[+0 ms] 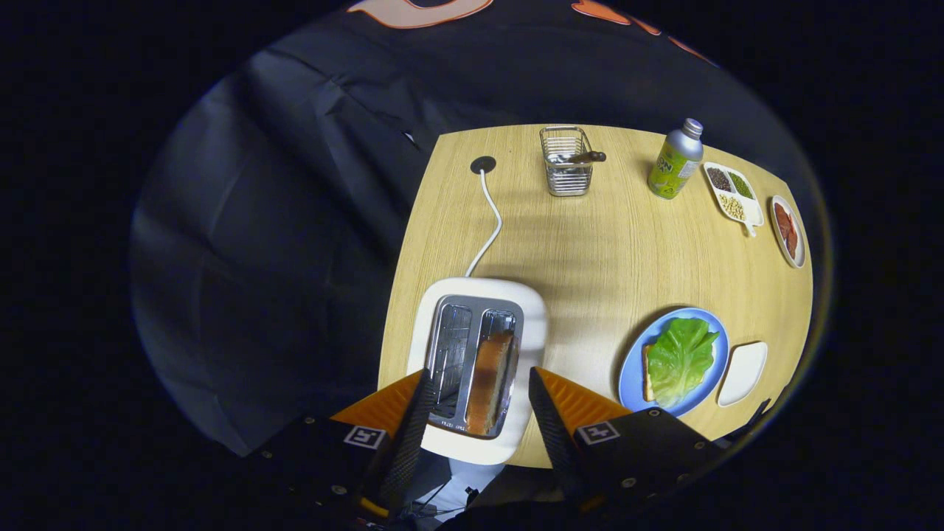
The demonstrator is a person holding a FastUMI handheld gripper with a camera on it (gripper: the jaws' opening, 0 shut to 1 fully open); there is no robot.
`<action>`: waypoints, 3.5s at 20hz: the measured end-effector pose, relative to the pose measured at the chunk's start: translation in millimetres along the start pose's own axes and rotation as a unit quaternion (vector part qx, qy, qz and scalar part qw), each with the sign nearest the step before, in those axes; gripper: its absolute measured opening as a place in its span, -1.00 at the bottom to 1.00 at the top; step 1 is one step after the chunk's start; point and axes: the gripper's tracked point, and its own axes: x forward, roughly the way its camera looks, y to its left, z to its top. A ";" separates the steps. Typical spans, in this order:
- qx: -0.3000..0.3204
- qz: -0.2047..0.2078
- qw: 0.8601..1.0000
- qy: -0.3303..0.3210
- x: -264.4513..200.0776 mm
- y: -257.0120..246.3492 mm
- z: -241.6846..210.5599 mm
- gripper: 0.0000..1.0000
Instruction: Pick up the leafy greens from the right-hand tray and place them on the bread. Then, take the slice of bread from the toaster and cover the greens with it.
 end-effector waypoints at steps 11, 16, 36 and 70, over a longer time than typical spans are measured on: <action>0.059 0.012 0.998 0.030 13.6 -5.9 -14.7 -0.70; 0.068 0.064 0.996 0.002 -19.8 -5.3 -6.5 -0.76; 0.166 0.179 0.969 -0.050 -88.5 -166.8 -18.3 -0.76; 0.091 0.064 0.989 -0.098 20.2 -327.5 -46.9 0.30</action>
